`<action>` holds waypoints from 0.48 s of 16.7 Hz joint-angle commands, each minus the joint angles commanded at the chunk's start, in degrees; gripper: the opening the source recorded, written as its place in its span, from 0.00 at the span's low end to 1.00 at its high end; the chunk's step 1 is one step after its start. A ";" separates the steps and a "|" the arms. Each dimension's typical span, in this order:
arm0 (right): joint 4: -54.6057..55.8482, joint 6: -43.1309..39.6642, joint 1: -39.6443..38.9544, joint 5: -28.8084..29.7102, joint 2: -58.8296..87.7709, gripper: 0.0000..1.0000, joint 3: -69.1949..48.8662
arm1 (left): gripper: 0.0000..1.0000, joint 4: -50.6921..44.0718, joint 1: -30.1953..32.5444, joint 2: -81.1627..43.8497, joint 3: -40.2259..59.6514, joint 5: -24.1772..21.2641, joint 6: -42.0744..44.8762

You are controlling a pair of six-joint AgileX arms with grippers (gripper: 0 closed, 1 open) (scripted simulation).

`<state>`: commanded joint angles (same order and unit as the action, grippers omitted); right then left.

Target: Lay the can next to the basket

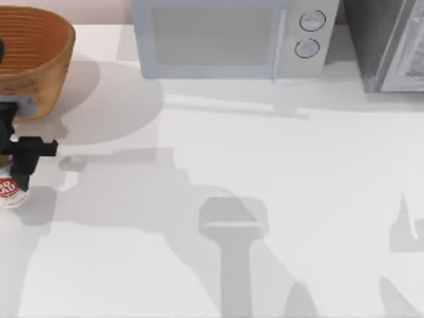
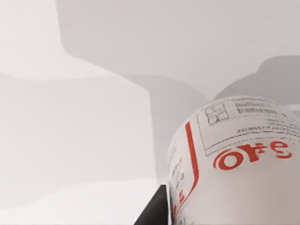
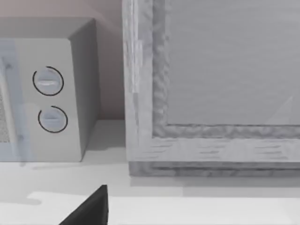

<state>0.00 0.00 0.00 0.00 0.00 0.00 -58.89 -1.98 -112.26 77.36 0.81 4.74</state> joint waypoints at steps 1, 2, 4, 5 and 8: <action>0.00 0.00 0.00 0.00 0.00 1.00 0.00 | 0.00 0.15 -0.74 0.62 0.32 -0.25 0.18; 0.00 0.00 0.00 0.00 0.00 1.00 0.00 | 0.00 0.45 -1.31 1.32 0.52 -0.50 0.35; 0.00 0.00 0.00 0.00 0.00 1.00 0.00 | 0.00 0.93 -1.84 2.10 0.76 -0.80 0.55; 0.00 0.00 0.00 0.00 0.00 1.00 0.00 | 0.00 0.93 -1.84 2.10 0.76 -0.80 0.55; 0.00 0.00 0.00 0.00 0.00 1.00 0.00 | 0.00 0.93 -1.84 2.10 0.76 -0.80 0.55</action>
<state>0.00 0.00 0.00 0.00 0.00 0.00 -57.96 -3.83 -110.16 78.12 0.02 5.29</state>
